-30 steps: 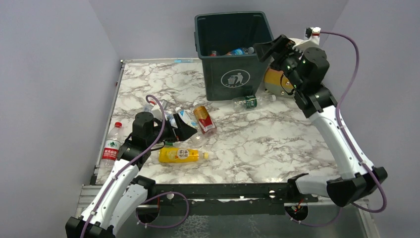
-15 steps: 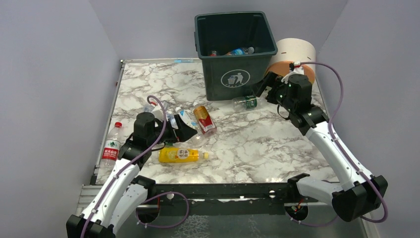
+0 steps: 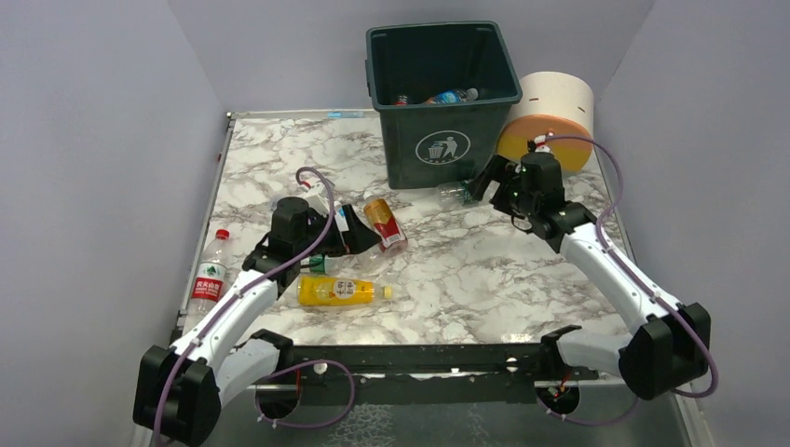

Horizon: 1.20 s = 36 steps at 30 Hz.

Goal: Put the plastic bottles in the bin
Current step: Pick up the plastic bottle at the center of the board.

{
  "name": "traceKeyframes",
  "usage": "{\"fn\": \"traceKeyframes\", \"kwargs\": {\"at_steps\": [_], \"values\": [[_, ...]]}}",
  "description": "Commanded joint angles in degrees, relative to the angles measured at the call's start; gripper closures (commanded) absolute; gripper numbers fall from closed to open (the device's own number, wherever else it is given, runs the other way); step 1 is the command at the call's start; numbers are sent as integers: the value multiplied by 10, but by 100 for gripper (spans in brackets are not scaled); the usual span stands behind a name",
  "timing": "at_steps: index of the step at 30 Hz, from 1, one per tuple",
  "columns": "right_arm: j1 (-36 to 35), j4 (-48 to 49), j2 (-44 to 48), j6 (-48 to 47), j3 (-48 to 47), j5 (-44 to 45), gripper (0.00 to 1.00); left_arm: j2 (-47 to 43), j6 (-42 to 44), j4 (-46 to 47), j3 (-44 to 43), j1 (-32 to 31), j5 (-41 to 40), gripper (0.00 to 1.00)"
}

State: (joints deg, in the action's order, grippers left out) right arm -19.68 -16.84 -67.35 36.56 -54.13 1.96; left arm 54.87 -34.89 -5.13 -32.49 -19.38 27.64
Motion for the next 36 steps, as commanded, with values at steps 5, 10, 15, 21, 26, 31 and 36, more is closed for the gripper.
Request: {"fn": "traceKeyframes", "kwargs": {"at_steps": [5,10,15,21,26,31,36], "values": [[35,22,-94,89,6,-18,1,22,-31,95,-11,-34,-10,1],[58,55,-136,162,22,-38,4,8,-51,106,4,-47,-25,1],[61,101,-179,254,44,-50,6,1,-60,108,9,-52,-27,1],[62,136,-220,330,45,-44,9,-7,-62,106,11,-53,-26,1],[61,146,-245,369,35,-20,9,-4,-63,109,11,-53,-25,1],[61,149,-266,402,27,3,9,-2,-58,110,10,-53,-22,1],[61,181,-282,434,39,24,10,-3,-56,110,10,-53,-18,1]]}}
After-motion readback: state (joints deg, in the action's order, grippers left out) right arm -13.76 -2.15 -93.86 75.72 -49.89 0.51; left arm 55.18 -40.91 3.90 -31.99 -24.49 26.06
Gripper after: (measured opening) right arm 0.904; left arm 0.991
